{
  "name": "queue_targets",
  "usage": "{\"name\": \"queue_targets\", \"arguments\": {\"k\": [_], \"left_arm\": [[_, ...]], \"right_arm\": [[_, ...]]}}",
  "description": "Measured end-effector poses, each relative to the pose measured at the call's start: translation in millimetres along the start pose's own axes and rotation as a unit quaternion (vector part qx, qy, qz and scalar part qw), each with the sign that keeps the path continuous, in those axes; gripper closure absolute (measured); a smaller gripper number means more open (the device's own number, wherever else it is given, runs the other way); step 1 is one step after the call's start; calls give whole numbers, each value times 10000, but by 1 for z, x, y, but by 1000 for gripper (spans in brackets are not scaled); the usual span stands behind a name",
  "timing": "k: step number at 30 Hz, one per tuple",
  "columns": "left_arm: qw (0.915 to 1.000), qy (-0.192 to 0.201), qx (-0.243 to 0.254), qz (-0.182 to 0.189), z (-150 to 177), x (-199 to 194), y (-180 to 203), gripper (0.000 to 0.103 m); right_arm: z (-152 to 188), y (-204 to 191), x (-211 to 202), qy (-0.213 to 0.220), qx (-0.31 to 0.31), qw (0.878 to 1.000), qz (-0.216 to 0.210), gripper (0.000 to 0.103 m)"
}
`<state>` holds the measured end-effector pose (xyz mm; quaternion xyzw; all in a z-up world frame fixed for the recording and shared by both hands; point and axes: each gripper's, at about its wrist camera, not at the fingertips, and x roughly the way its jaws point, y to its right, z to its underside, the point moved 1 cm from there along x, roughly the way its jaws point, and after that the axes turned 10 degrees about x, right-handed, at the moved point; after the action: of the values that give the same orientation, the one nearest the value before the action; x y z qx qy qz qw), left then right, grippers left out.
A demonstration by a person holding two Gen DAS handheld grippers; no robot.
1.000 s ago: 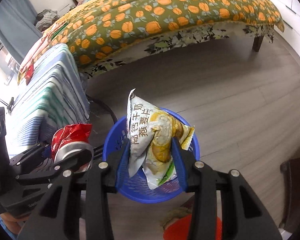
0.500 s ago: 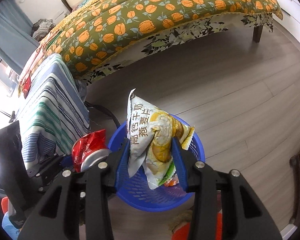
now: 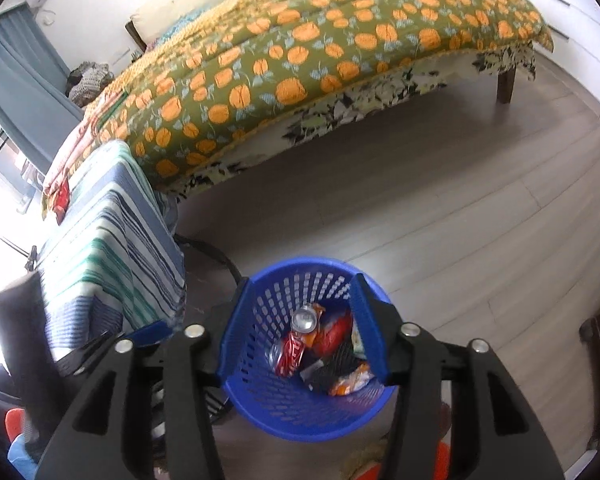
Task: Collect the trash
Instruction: 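Move both open tools back over the remaining trash on the table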
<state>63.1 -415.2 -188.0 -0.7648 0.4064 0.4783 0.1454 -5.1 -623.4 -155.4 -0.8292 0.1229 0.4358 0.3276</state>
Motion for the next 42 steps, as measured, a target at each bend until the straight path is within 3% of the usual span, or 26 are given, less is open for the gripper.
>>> {"name": "queue_targets", "arguments": {"k": [1, 2, 7, 12, 15, 19, 23, 27, 31, 36, 42], "left_arm": [[10000, 64, 24, -9, 3, -15, 0, 21], [9999, 114, 46, -15, 5, -28, -1, 21], [9982, 587, 73, -11, 32, -113, -22, 20], [9953, 706, -54, -667, 77, -167, -81, 17], [9907, 563, -351, -1192, 107, -182, -133, 17], [9786, 431, -924, -1789, 155, -204, -204, 17], [9657, 315, -1615, -2009, 189, -223, -265, 17], [9560, 305, -1846, -2260, 192, -232, -302, 15], [9485, 274, -1866, -2545, 182, -231, -323, 15], [9383, 285, -1761, -2964, 171, -231, -343, 15], [9353, 504, -1719, -3052, 159, -236, -352, 15]], "right_arm": [[-1, -3, -5, 156, -16, 9999, 62, 32], [-1, -5, -8, 246, -33, 9996, 106, 30], [9, -39, -16, 652, -613, 9951, 411, 30], [43, -100, -13, 876, -1559, 9834, 322, 30], [71, -144, -8, 774, -2079, 9751, 79, 30], [123, -226, 1, 394, -2885, 9556, -457, 30], [153, -289, 18, 21, -3221, 9440, -715, 30], [168, -348, 51, -308, -3542, 9323, -668, 30], [171, -377, 79, -340, -3569, 9318, -567, 29], [171, -390, 91, -281, -3530, 9335, -563, 28], [169, -391, 91, -273, -3511, 9346, -499, 24]]}}
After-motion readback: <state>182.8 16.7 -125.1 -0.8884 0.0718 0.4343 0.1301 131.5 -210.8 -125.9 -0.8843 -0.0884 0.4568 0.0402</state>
